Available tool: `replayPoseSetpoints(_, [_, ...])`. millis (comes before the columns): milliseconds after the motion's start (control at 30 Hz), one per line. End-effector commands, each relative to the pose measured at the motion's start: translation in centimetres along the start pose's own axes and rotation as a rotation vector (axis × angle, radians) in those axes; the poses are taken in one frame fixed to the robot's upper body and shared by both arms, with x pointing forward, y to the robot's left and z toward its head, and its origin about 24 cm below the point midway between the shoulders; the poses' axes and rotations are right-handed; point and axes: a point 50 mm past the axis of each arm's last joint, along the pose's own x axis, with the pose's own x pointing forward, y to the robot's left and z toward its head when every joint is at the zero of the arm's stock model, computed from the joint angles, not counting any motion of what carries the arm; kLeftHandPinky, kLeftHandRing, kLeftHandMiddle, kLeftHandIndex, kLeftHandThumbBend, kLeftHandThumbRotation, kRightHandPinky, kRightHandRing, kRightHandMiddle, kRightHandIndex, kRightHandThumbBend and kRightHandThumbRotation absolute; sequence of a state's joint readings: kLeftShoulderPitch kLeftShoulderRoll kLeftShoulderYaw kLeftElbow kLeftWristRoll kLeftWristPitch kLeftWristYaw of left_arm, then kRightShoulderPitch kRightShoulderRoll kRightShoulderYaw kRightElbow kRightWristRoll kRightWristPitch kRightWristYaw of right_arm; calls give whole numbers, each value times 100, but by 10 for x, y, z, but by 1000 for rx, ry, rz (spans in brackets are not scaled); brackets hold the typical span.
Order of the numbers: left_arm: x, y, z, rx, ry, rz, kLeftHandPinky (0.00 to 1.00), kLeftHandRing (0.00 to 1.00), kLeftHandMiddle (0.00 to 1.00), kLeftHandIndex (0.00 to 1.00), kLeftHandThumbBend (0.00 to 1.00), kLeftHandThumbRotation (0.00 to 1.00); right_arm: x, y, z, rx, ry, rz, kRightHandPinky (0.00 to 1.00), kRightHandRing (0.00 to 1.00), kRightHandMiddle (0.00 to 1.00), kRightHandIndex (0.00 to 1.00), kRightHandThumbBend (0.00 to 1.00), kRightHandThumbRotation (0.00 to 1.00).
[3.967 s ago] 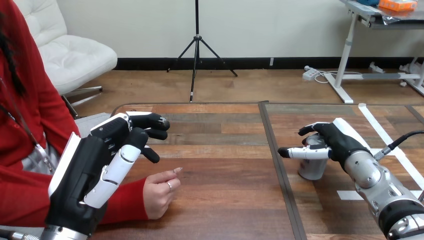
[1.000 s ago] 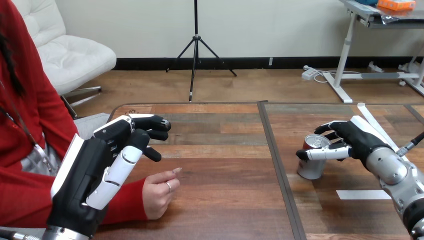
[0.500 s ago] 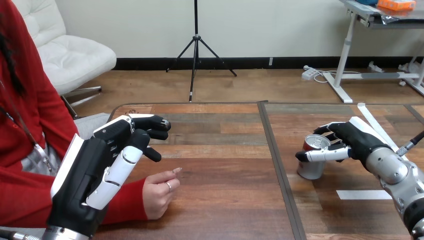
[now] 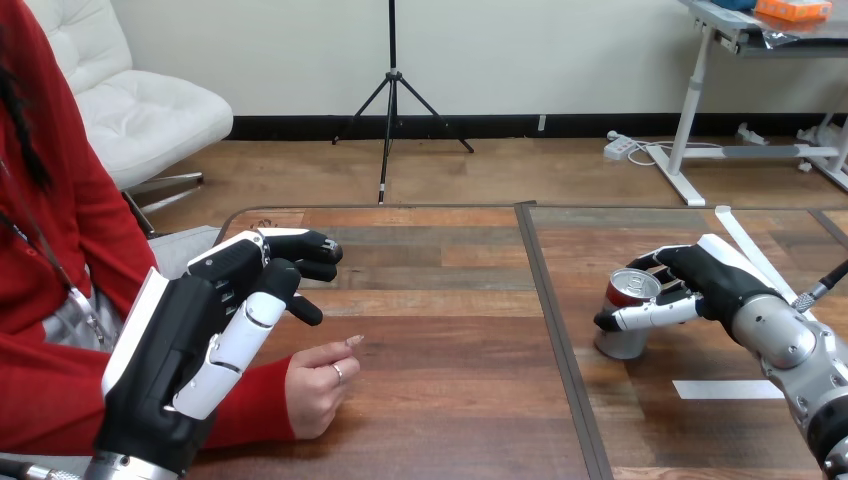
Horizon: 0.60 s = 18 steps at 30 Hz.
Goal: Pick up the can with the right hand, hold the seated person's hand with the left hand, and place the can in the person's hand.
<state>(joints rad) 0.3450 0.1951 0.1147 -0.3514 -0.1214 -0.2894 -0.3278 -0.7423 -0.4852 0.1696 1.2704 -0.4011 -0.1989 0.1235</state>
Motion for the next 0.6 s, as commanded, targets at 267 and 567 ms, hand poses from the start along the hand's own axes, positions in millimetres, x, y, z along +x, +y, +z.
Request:
replayPoseSetpoints(267, [9,2,7,15,-59,-11,51,69,69,63,62,84,3,-23,27,-54,-98,-83,60,64,68,70,100,18])
replayPoseSetpoints(567, [8,2,7,12,-62,-7,52,69,70,63,61,84,3,-17,26,-61,-96,-96,54,58,62,65,93,6])
